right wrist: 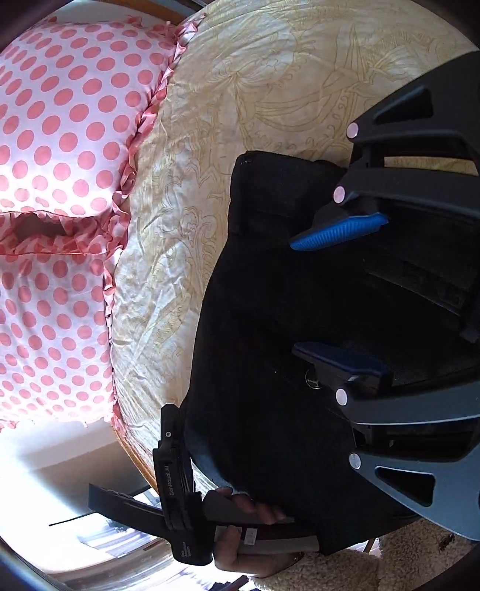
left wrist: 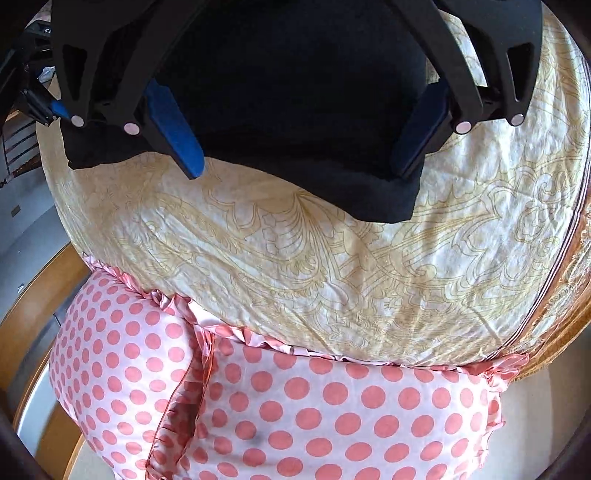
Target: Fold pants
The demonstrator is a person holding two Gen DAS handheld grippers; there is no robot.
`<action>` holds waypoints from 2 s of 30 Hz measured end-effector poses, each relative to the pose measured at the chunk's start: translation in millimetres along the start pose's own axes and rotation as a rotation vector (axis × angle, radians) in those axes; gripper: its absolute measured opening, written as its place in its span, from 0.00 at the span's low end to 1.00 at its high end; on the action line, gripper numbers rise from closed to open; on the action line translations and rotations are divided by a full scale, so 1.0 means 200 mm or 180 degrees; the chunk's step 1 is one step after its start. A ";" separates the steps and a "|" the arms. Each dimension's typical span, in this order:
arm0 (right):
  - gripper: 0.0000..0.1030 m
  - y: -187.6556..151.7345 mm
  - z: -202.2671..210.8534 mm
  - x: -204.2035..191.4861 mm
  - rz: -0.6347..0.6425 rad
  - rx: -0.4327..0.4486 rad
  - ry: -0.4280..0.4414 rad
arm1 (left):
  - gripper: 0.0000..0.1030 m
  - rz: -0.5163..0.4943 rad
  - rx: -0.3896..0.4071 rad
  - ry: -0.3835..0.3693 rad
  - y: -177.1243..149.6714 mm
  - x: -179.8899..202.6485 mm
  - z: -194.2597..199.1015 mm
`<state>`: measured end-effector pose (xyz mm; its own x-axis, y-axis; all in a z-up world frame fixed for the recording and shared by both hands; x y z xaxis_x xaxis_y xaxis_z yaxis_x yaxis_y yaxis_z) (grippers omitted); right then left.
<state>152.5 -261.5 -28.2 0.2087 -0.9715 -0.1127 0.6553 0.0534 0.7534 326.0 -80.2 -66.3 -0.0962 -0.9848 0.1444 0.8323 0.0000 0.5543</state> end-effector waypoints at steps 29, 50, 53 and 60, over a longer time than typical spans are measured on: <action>0.70 -0.25 0.23 0.17 -0.0684 -0.0026 0.0187 | 0.98 -0.0502 -0.0083 -0.0335 -0.62 0.09 0.46; 0.67 -0.20 0.16 0.09 -0.0372 0.0085 0.0498 | 0.98 -0.0750 -0.0045 -0.0164 -0.67 0.11 0.42; 0.67 -0.21 0.17 0.11 -0.0443 0.0117 0.0484 | 0.98 -0.0743 -0.0044 -0.0187 -0.67 0.10 0.42; 0.58 -0.20 0.18 0.06 -0.0206 0.0203 0.0411 | 0.98 -0.0768 -0.0025 -0.0161 -0.67 0.11 0.41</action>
<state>101.9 -283.4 -36.0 0.2619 -0.9344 -0.2415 0.6239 -0.0270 0.7810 167.6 -86.7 -69.5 -0.3198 -0.9462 0.0495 0.7862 -0.2358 0.5713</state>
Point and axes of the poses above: each gripper's, at about its wrist camera, not at the fingertips, and z roughly against the way its jaws point, x to its right, y to its top, the point moved 9 cm from there along -z, roughly the way its jaws point, and after that the axes turned 11 degrees about y, right-handed, at the moved point
